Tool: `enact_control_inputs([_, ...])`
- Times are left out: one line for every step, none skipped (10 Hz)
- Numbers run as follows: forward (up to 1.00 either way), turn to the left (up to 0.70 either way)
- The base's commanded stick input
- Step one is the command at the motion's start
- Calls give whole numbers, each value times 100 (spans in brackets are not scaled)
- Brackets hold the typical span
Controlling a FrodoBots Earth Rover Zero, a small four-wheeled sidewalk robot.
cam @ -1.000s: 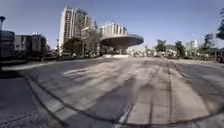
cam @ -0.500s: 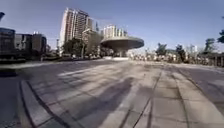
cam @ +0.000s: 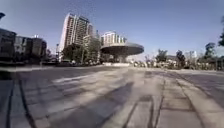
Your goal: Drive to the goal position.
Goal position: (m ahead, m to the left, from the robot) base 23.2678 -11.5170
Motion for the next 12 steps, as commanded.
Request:
enact_control_inputs([70,-2])
enact_control_inputs([70,-2])
enact_control_inputs([70,-2])
enact_control_inputs([70,-2])
enact_control_inputs([70,-2])
enact_control_inputs([70,-2])
enact_control_inputs([70,-2])
enact_control_inputs([70,-2])
enact_control_inputs([70,-2])
enact_control_inputs([70,-2])
enact_control_inputs([70,-2])
enact_control_inputs([70,-1])
